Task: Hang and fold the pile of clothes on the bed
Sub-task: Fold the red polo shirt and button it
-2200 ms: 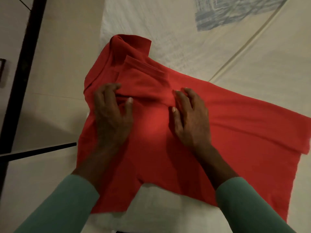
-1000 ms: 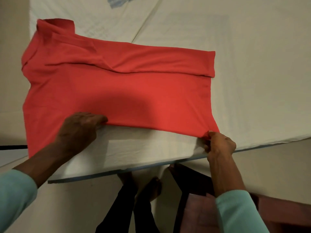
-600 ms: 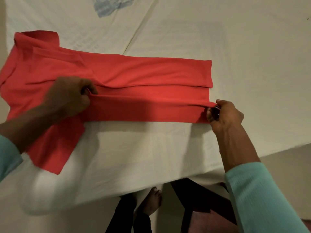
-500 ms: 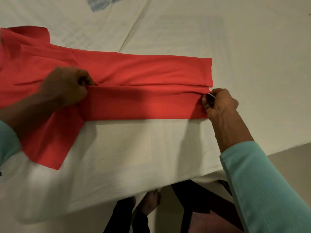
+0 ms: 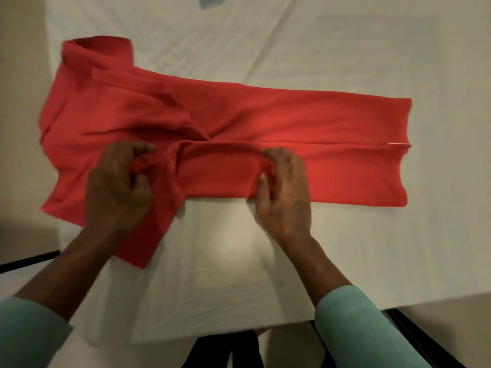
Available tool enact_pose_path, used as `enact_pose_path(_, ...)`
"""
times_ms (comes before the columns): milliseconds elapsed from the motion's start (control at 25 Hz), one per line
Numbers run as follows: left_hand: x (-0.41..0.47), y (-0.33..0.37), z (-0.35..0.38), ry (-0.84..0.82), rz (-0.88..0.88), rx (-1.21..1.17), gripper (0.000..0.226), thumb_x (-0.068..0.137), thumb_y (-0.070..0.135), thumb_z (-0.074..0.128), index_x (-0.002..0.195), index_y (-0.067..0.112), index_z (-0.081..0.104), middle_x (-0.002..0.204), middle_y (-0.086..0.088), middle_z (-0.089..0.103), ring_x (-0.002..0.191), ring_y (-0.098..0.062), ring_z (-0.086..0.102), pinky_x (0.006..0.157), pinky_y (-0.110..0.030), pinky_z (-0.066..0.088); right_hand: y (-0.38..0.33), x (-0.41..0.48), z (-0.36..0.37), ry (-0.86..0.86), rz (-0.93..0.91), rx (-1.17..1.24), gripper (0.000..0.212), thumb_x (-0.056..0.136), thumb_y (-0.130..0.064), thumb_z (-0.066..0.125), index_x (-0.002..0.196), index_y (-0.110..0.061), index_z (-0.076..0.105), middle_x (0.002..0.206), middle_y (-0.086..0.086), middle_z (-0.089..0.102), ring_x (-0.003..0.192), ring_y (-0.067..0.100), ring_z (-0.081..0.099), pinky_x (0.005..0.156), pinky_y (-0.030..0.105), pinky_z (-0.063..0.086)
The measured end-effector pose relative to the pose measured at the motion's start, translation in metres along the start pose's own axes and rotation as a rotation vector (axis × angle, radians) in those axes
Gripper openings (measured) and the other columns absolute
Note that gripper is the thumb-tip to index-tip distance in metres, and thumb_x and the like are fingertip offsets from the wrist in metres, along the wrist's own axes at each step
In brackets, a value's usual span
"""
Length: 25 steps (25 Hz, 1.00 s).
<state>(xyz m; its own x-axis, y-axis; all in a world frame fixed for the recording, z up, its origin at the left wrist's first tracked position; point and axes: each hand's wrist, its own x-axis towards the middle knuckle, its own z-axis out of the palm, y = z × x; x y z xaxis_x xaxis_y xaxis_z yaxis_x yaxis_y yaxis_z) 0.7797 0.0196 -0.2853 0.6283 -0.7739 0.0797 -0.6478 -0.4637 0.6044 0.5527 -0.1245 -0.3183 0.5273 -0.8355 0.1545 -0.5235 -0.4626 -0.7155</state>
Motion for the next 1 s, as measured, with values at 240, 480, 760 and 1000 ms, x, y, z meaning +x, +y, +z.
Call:
enact_pose_path(240, -0.054, -0.097, -0.066, -0.246, 0.095, 0.421, 0.072, 0.065, 0.005, 0.054, 0.137, 0.009, 0.063, 0.143, -0.015, 0.057, 0.127, -0.039, 0.055, 0.105, -0.055, 0.040, -0.036, 0.021, 0.089, -0.255, -0.349, -0.249, 0.054, 0.089, -0.020, 0.065, 0.142, -0.015, 0.060, 0.140, 0.009, 0.058, 0.126, 0.032, 0.053, 0.100, 0.046, 0.043)
enact_pose_path(480, -0.050, -0.136, -0.083, -0.263, 0.207, 0.348, 0.048, 0.086, 0.016, 0.054, 0.132, 0.008, 0.063, 0.126, -0.014, 0.069, 0.112, -0.035, 0.064, 0.101, -0.052, 0.046, -0.037, 0.019, 0.096, -0.193, -0.444, -0.467, 0.071, 0.095, -0.028, 0.059, 0.161, -0.024, 0.034, 0.129, 0.014, 0.059, 0.106, 0.035, 0.050, 0.087, 0.047, 0.039)
enact_pose_path(760, 0.010, -0.138, -0.109, -0.342, -0.276, -0.180, 0.018, 0.092, 0.017, 0.067, 0.100, 0.027, 0.080, 0.089, -0.008, 0.078, 0.084, -0.013, 0.075, 0.084, -0.023, 0.058, -0.059, 0.081, 0.092, -0.617, -0.562, -0.154, 0.043, 0.097, -0.037, 0.054, 0.137, -0.025, 0.066, 0.100, 0.000, 0.075, 0.086, 0.025, 0.069, 0.071, 0.040, 0.053)
enact_pose_path(1000, 0.064, -0.157, -0.099, -0.394, -0.814, -0.633, 0.027, 0.075, 0.042, 0.089, 0.085, 0.017, 0.085, 0.101, -0.016, 0.079, 0.080, -0.015, 0.075, 0.071, -0.024, 0.062, -0.088, 0.145, 0.092, -0.841, 0.523, 0.594, 0.027, 0.107, -0.010, 0.050, 0.090, -0.011, 0.071, 0.070, 0.009, 0.075, 0.049, 0.017, 0.068, 0.041, 0.019, 0.043)
